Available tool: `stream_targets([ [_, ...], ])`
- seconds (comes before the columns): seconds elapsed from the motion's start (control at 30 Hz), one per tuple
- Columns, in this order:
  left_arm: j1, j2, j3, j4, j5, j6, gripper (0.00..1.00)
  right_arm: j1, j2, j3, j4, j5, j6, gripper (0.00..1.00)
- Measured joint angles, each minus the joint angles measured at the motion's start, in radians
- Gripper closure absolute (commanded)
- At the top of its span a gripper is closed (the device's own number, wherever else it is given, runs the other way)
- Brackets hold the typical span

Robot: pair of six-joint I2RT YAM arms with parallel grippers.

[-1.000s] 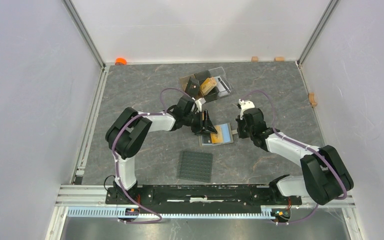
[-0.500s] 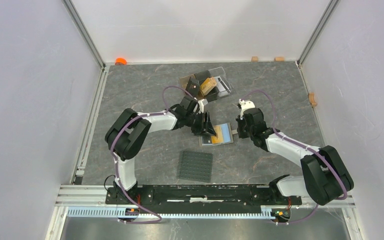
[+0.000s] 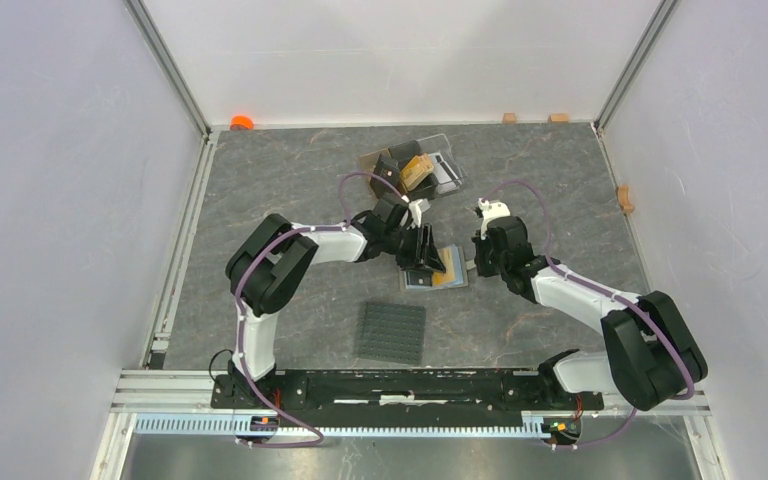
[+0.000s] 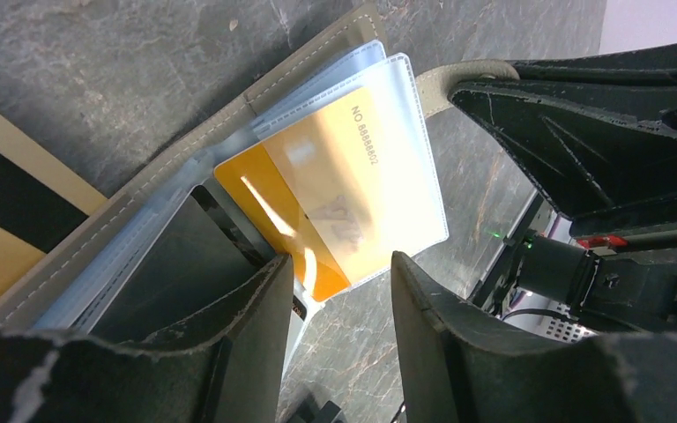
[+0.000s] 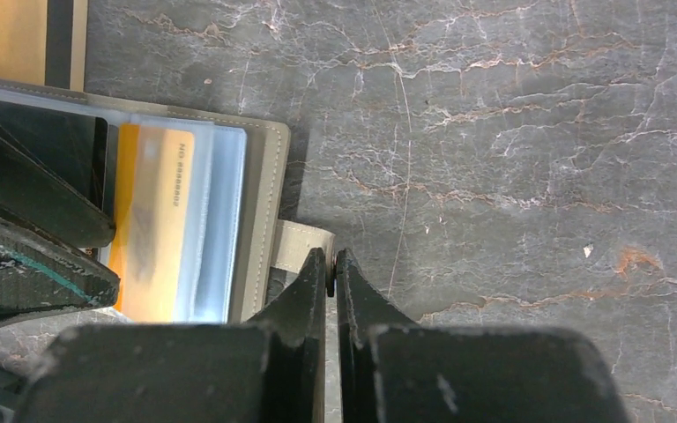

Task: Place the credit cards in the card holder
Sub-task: Insert the credit card into the card holder, then close the card holder at the center of the board.

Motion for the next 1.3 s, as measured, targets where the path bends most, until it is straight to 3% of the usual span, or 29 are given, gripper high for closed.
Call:
stream_targets([
  [0.97, -0.059, 0.079, 0.025, 0.305, 0.023, -0.146, 0.43, 0.000, -0.011, -0.006, -0.016, 0.032, 0.000, 1.00],
  [1.1, -0.058, 0.010, -0.031, 0.299, 0.020, -0.145, 0.40, 0.000, -0.066, -0.005, -0.076, 0.070, -0.001, 1.00],
  [1.3, -0.056, -0.215, -0.129, 0.199, -0.027, -0.106, 0.35, 0.000, -0.162, 0.039, -0.181, 0.117, -0.018, 1.00],
])
